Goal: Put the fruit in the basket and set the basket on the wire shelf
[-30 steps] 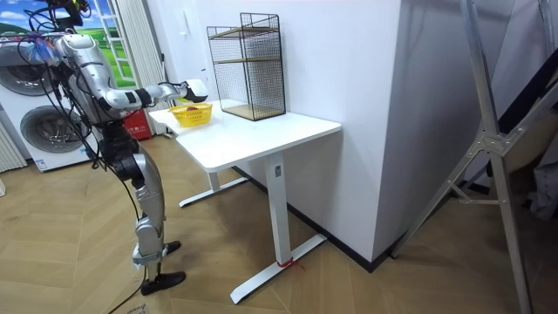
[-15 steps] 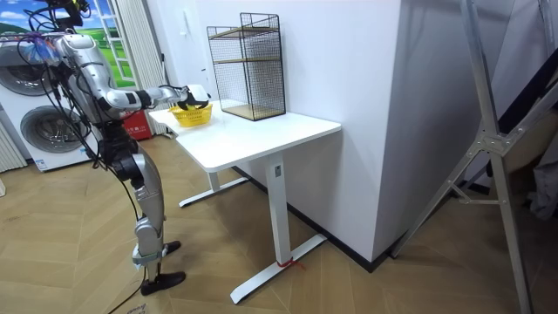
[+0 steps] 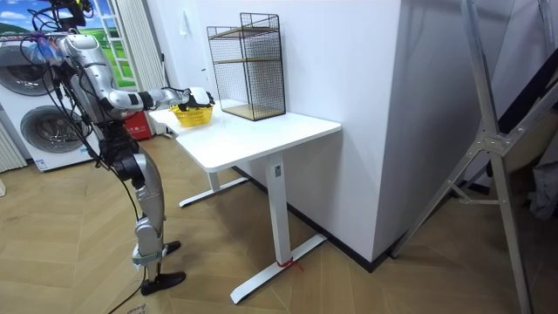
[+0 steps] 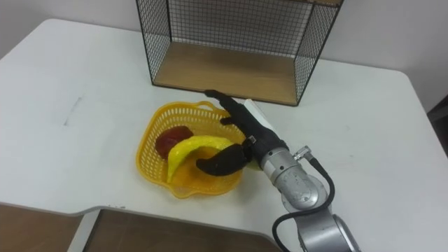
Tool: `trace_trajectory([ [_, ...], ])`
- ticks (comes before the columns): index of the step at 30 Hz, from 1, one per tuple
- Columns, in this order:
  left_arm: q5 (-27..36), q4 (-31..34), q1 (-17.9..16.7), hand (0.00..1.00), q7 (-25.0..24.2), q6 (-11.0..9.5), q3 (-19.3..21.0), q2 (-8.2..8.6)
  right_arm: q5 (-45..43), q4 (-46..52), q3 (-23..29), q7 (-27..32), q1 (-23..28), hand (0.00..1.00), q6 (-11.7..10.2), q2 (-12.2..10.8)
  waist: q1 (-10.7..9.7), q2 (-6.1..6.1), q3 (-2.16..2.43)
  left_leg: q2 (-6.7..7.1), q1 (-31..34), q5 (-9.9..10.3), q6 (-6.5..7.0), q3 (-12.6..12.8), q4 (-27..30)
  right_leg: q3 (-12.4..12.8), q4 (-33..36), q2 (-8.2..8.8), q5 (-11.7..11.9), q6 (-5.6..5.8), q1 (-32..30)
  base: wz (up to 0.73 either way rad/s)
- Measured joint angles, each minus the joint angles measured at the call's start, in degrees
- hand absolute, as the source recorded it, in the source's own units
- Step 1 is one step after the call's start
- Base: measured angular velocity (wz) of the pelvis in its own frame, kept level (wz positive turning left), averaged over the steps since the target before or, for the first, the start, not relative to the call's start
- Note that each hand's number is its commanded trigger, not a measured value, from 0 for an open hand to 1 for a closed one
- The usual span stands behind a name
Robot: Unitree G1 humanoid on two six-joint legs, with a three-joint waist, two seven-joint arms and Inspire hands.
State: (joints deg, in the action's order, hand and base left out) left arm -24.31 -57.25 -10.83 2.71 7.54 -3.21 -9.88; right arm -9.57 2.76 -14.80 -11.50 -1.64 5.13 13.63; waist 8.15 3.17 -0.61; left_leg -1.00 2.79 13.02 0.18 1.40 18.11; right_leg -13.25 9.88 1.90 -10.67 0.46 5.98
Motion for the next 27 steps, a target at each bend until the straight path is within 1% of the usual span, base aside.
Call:
trace_trajectory([
  [15, -0.02, 0.06, 0.02, 0.0, 0.15, 0.0, -0.01, 0.0, -0.02, -0.2, -0.29, -0.19, 0.01, 0.0, 0.02, -0.03, -0.1, 0.06, 0.06, -0.06, 0.15, 0.01, 0.01, -0.01, 0.73, -0.18, 0.74, 0.08, 0.02, -0.02, -0.12, 0.0],
  [17, -0.02, 0.09, 0.0, 0.0, 0.15, 0.0, 0.0, 0.0, -0.02, -0.2, -0.29, -0.19, 0.01, 0.0, 0.04, -0.1, -0.11, 0.02, 0.1, -0.06, 0.18, 0.01, 0.02, -0.01, 0.84, -0.15, 0.74, 0.07, 0.02, -0.03, -0.1, 0.0],
  [20, -0.01, 0.23, 0.01, 0.0, 0.27, 0.0, 0.04, 0.0, -0.01, -0.2, -0.28, -0.19, 0.01, 0.0, 0.35, -0.5, -0.11, -0.15, 0.29, -0.05, 0.24, 0.01, 0.03, -0.01, 0.98, -0.1, 0.75, 0.07, 0.03, -0.04, -0.1, 0.0],
  [27, -0.01, 0.52, 0.03, 0.0, 0.62, 0.0, 0.03, 0.01, 0.68, -0.18, -0.29, -0.19, 0.01, 0.0, 0.67, -0.53, -0.13, -0.26, 0.34, -0.05, 0.22, -0.01, 0.05, 0.05, 0.91, 0.4, 0.72, 0.03, 0.02, -0.05, -0.12, 0.0],
])
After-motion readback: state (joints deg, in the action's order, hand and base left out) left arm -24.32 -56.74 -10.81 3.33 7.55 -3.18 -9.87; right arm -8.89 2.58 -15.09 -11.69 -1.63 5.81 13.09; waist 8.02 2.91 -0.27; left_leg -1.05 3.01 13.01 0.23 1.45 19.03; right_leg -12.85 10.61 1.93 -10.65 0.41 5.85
